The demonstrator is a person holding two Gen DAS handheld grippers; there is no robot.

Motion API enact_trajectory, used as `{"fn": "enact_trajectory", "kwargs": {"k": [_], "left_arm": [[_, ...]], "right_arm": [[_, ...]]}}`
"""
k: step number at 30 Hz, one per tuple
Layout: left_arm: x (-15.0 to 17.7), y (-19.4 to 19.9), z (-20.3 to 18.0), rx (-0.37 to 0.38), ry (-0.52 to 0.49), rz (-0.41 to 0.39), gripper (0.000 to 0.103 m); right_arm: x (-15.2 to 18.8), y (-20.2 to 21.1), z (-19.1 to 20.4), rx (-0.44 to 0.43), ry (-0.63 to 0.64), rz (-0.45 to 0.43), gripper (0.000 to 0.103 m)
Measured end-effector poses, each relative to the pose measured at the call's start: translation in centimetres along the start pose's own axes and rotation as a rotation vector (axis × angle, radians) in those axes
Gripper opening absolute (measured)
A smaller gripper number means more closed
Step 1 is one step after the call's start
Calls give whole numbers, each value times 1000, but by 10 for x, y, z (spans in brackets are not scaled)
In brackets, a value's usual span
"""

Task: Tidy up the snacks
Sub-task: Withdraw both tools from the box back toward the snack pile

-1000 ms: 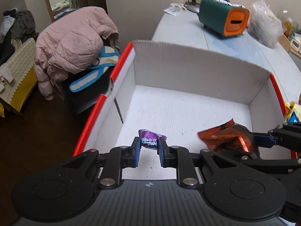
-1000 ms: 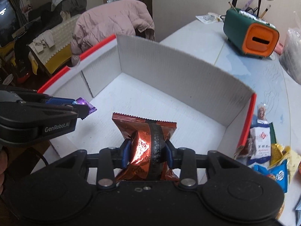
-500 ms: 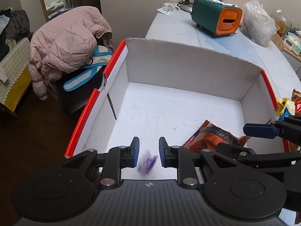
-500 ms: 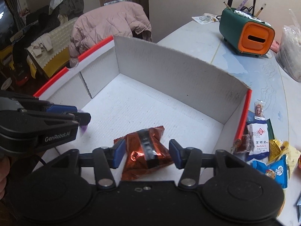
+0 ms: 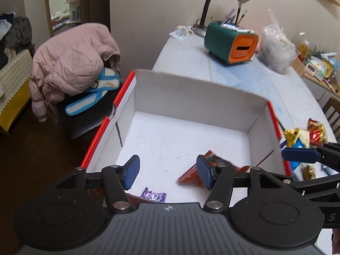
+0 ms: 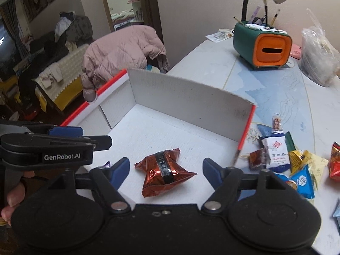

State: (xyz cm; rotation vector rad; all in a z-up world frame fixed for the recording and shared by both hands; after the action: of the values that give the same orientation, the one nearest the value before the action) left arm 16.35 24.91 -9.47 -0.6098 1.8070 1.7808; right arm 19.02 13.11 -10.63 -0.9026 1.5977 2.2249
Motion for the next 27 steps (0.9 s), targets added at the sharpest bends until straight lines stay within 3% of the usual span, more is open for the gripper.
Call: {"fn": "enact_trajectory", "kwargs": {"k": [4,8,16,27], "left_arm": [[-4,17,-15,13,-27,-48,58],[-7,31,-33,24,-63,-92,68],[-7,51,-69,90,-97,-150,76],[-6,60,-132,167,-118,-192,80]], "right_arm": [[1,19,-8,-9,-25,-28,81],[5,40,-13,-18,-20,-66,88],[16,81,-37,-4,-23,-129,101],[36,122,-94,38,-48,-183,103]]}}
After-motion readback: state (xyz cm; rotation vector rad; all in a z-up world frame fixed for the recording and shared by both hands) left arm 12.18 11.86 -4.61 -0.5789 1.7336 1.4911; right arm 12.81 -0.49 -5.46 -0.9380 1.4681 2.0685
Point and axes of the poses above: each gripper's, at about its wrist camera, not at the fingertips, and y roughly against the way its jaws point, z to its left, x to its underside, the point moved 3 cm from there along -y, roughly the way its jaws point, and after that the axes turned 9 degrees about -y, right-handed, at the moved point
